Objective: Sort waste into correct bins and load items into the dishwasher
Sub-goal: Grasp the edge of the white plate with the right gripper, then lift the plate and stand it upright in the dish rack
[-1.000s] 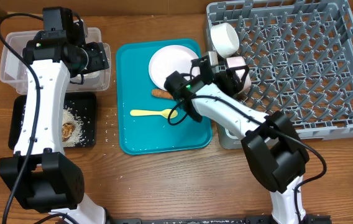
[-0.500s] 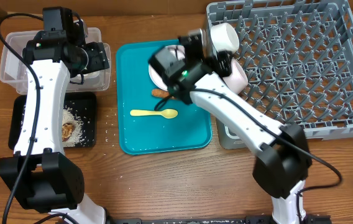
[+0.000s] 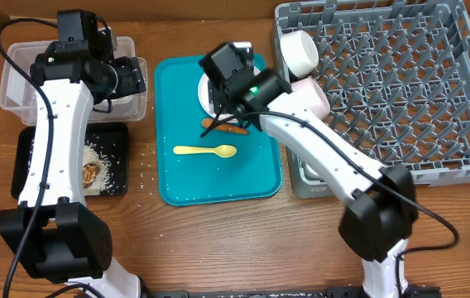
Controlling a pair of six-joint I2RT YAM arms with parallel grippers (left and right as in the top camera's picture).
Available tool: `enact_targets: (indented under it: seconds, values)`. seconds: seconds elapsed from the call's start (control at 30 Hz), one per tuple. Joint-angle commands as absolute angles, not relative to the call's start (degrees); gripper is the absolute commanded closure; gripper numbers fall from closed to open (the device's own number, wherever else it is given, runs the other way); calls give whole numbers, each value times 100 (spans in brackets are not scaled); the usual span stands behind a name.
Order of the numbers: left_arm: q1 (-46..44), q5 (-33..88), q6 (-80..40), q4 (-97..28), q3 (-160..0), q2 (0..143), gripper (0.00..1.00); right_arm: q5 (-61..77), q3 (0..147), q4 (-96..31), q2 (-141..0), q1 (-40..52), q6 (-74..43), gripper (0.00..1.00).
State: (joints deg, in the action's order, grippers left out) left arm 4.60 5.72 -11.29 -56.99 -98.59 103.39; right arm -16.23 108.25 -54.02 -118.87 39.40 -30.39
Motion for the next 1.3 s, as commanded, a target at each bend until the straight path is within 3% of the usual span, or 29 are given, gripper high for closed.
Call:
enact_targets:
  seconds: [0.0, 0.13, 0.63, 0.83, 0.97, 1.27]
  values:
    - [449, 537, -1203, -5695, -9828, 10377, 25, -1389, 10556, -5229, -12132, 3883, -3876, 33]
    - [449, 537, -1203, -5706, -9828, 10377, 25, -1406, 10353, -4932, -12357, 3769, -4670, 44]
    - [449, 534, -1201, -5782, -9828, 10377, 23, -613, 10184, -4584, -13163, 3105, -5103, 51]
    - [449, 534, -1201, -5782, -9828, 10377, 23, -515, 10151, -4606, -13207, 3188, -4934, 71]
    - [449, 534, -1201, -5782, -9828, 10377, 23, -456, 10175, -4569, -13200, 3229, -4484, 95]
    - [449, 534, -1203, -5776, -9828, 10377, 21, -255, 10634, -4569, -12722, 2987, -3382, 96]
